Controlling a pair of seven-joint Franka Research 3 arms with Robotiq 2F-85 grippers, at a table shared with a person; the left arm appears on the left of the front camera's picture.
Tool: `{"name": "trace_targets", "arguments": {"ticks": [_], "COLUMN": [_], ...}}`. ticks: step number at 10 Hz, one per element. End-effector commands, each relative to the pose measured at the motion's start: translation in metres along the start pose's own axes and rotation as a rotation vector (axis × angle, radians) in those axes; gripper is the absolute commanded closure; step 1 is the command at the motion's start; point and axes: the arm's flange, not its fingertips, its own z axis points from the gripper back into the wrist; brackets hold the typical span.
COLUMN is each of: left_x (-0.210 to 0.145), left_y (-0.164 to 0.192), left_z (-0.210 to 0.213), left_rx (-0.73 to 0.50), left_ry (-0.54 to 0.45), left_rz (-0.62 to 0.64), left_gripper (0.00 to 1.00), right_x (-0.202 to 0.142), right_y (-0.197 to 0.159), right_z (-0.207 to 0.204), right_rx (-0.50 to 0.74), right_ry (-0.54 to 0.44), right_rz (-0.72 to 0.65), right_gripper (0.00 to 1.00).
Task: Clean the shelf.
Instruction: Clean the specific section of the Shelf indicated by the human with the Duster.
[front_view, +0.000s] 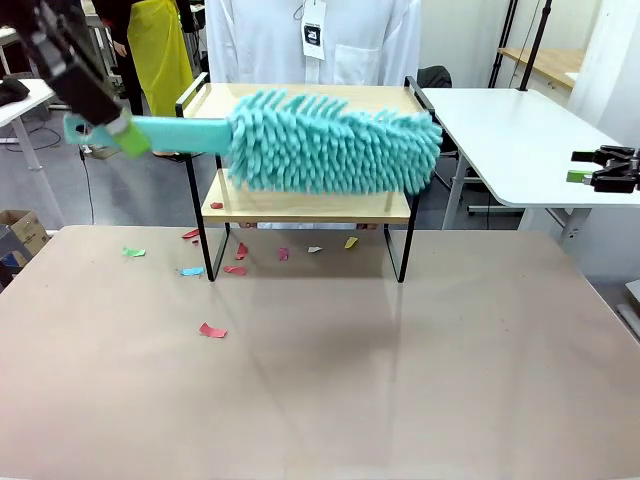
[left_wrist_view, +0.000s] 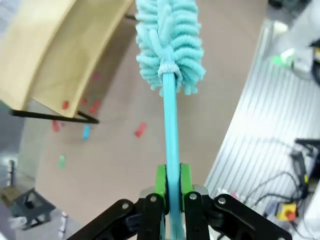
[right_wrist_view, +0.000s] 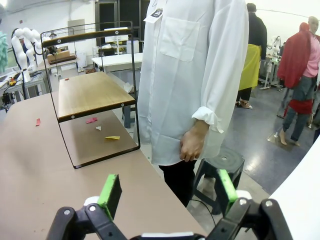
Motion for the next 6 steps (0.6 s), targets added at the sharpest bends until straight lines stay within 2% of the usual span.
{"name": "trace_targets", "arguments": {"ticks": [1, 3, 6], "left_x": [-0.013, -0.033, -0.069], "left_y": [0.01, 0.029, 0.053], "left_z": [-0.013, -0.049, -0.084], "left_rx": [-0.031, -0.136, -0.162], "left_ry": [0.117, 0.304, 0.42], "left_rz": [-0.049, -0.037, 0.009], "left_gripper": [0.87, 0.87, 0.87], "right_x": [0.004, 0.004, 0.004], "right_y": [0.0, 0.0, 0.0], "right_z": [-0.002, -0.002, -0.002], "right_rx": [-0.003, -0.003, -0.003], "right_ry": [0.003, 0.003, 0.003], "right_rz": [0.007, 0.007, 0.007], "right_gripper": [0.0, 0.0, 0.0]}}
